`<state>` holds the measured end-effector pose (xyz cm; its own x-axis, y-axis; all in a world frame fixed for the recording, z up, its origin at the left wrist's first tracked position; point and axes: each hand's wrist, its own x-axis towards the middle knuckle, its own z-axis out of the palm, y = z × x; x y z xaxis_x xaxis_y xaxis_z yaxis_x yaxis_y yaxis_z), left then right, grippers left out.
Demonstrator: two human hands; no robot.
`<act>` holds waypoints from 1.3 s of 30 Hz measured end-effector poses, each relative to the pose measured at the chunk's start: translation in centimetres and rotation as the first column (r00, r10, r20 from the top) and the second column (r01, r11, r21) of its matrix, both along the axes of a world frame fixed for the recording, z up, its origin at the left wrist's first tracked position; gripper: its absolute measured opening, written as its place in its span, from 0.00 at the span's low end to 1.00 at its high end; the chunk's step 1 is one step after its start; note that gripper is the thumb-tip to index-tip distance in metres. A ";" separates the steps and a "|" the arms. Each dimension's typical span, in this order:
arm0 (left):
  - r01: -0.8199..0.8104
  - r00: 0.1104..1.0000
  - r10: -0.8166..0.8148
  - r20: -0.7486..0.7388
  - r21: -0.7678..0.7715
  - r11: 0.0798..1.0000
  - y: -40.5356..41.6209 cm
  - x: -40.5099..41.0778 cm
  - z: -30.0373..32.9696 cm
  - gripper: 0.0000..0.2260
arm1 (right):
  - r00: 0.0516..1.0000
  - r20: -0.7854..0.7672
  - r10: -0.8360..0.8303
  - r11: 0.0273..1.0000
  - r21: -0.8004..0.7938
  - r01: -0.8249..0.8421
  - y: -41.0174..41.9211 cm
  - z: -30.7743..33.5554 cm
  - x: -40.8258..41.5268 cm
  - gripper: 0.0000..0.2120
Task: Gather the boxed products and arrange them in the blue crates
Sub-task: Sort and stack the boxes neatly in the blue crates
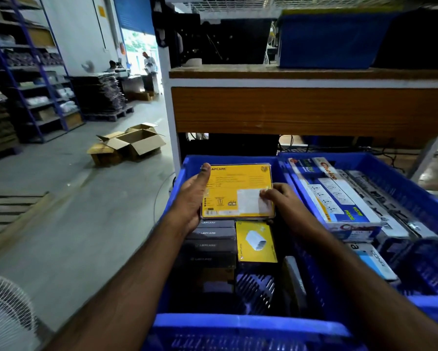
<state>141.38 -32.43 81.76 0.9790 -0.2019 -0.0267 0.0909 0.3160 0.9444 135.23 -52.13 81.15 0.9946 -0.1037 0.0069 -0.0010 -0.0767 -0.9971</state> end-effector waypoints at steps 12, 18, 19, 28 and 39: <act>0.062 0.995 -0.054 -0.079 0.109 0.992 0.5 -1.5 0.6 0.19 | 0.998 0.051 0.031 0.996 -0.085 -0.027 -0.1 0.3 -1.0 0.12; 0.048 0.998 -0.053 0.016 0.217 0.975 0.7 -2.3 1.1 0.19 | 0.991 0.104 0.079 0.997 -0.021 -0.077 0.1 0.5 -0.7 0.05; 0.003 0.995 -0.033 0.091 0.306 0.952 0.9 -2.3 1.1 0.20 | 0.989 0.124 0.077 0.997 -0.022 -0.075 0.2 0.5 -0.6 0.03; 0.127 0.857 -0.494 0.149 0.866 0.483 6.1 -3.7 5.0 0.15 | 0.841 -0.012 0.541 0.803 -0.288 -0.521 0.8 0.0 -1.4 0.05; 0.199 0.768 -0.620 -0.163 0.980 -0.012 5.6 -4.5 -0.1 0.23 | 0.769 -0.242 0.592 0.115 -0.919 -0.378 5.8 -3.3 -1.6 0.19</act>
